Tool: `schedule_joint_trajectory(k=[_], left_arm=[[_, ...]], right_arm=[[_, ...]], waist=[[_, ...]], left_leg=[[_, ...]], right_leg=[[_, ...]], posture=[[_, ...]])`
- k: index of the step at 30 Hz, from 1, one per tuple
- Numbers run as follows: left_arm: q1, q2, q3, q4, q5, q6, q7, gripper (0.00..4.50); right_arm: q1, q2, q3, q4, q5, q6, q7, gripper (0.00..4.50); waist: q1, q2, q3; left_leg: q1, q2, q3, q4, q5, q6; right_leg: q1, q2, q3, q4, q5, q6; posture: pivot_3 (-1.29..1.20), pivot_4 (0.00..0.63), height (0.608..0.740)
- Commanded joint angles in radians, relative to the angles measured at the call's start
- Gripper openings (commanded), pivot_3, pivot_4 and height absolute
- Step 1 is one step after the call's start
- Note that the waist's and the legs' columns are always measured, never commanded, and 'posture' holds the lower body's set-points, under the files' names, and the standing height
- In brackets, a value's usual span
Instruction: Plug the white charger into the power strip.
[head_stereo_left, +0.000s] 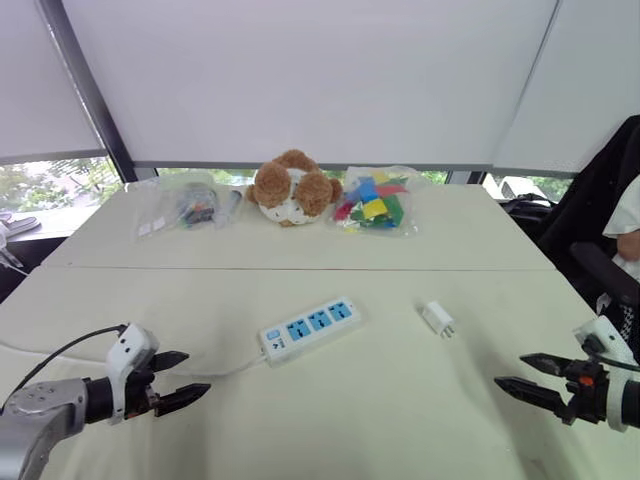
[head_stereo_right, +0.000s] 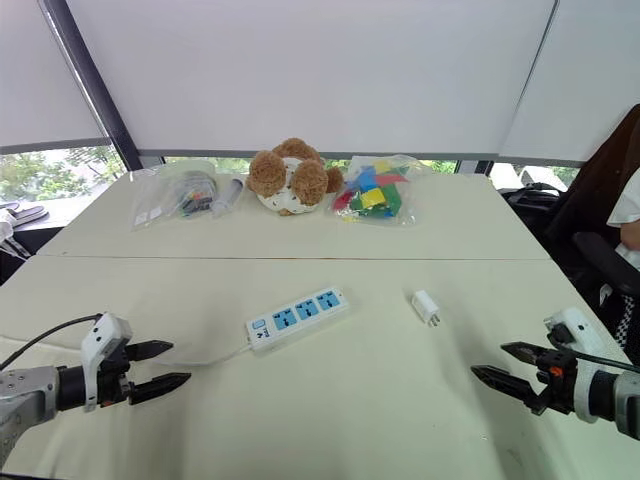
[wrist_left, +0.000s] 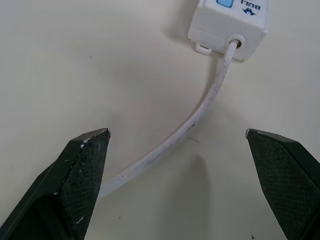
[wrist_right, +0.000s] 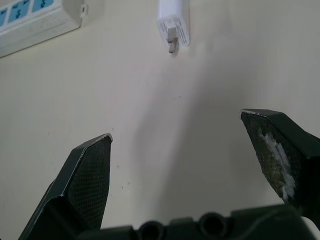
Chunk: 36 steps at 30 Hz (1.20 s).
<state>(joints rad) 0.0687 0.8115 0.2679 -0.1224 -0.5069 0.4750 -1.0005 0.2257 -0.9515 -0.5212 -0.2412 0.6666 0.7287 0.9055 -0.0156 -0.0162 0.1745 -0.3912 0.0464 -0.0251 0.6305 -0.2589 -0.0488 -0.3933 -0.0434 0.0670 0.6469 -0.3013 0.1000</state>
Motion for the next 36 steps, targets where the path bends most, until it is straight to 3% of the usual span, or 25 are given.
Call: schedule_joint_trajectory(k=[1, 25, 32, 36], left_arm=[[-0.014, -0.001, 0.017, -0.011, -0.012, -0.005, -0.001, 4.5], [-0.085, 0.002, 0.018, 0.057, 0.029, -0.053, 0.012, 4.5], [-0.151, 0.035, 0.0, 0.079, 0.032, -0.081, -0.063, 4.5], [-0.238, 0.046, -0.071, 0.03, 0.033, -0.088, -0.127, 4.5]], right_arm=[[-0.005, 0.019, 0.005, -0.029, -0.012, -0.01, -0.011, 4.47], [-0.075, 0.052, 0.068, -0.003, -0.076, -0.042, -0.036, 4.47], [-0.1, 0.038, 0.062, 0.018, -0.092, -0.061, -0.022, 4.47], [-0.169, 0.006, 0.043, -0.068, 0.006, 0.04, -0.011, 4.47]], waist=[[0.001, 0.0, 0.0], [0.0, 0.0, 0.0], [0.0, 0.0, 0.0], [0.001, 0.0, 0.0]], left_leg=[[0.0, 0.0, 0.0, 0.0, 0.0, 0.0], [0.0, 0.0, 0.001, 0.002, 0.0, 0.0], [0.0, 0.0, 0.001, 0.002, 0.0, 0.0], [0.0, 0.0, 0.001, 0.002, 0.0, 0.0]], right_leg=[[0.0, 0.0, 0.0, 0.0, 0.0, 0.0], [0.001, 0.0, 0.001, 0.001, 0.0, 0.0], [0.001, 0.0, 0.001, 0.001, 0.001, 0.0], [0.001, 0.0, 0.001, 0.001, 0.001, 0.0]], posture=[[0.0, 0.15, 0.739], [0.0, 0.15, 0.739], [0.0, 0.15, 0.739], [0.0, 0.15, 0.739]])
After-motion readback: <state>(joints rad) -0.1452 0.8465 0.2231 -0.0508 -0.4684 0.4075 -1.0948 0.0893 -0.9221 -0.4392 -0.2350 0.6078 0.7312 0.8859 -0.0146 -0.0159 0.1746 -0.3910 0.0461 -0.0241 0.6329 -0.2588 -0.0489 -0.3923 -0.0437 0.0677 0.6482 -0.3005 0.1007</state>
